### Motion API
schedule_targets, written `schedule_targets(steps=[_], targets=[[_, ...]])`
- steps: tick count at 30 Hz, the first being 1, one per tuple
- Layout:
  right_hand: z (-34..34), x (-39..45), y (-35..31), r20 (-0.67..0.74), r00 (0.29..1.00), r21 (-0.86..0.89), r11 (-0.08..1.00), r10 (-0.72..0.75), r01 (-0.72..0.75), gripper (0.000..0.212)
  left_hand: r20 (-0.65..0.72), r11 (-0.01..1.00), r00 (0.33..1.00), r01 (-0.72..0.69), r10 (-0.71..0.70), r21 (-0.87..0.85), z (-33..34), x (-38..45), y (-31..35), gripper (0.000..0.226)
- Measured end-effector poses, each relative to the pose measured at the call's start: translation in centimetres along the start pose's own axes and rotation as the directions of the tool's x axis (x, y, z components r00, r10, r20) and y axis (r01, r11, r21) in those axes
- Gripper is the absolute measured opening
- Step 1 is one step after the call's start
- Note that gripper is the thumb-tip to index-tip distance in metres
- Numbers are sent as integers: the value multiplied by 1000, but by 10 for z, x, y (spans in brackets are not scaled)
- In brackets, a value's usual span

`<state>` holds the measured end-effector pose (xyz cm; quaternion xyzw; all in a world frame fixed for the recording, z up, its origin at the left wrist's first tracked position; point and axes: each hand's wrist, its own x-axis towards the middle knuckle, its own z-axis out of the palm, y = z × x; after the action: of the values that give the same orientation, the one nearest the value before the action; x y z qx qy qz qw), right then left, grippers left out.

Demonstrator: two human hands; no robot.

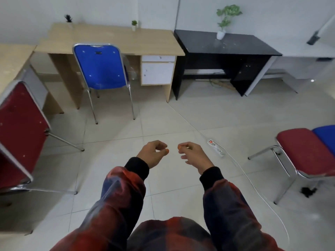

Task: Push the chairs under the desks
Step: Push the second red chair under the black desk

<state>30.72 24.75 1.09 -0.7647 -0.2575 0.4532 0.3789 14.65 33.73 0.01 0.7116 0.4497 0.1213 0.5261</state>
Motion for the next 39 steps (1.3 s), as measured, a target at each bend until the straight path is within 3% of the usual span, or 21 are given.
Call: schedule_targets(steps=[16, 27, 39], targets=[[-209, -59, 123, -258, 951, 188, 974, 171, -125, 24, 328, 987, 939, -139, 106, 78, 212, 14, 107, 19], [-349, -71, 186, -325, 934, 234, 970, 148, -72, 20, 375, 979, 918, -177, 127, 101, 357, 16, 167, 24], [-457, -87, 264, -404, 871, 411, 906, 280, -101, 21, 580, 942, 807, -268, 107, 200, 493, 39, 229, 26]])
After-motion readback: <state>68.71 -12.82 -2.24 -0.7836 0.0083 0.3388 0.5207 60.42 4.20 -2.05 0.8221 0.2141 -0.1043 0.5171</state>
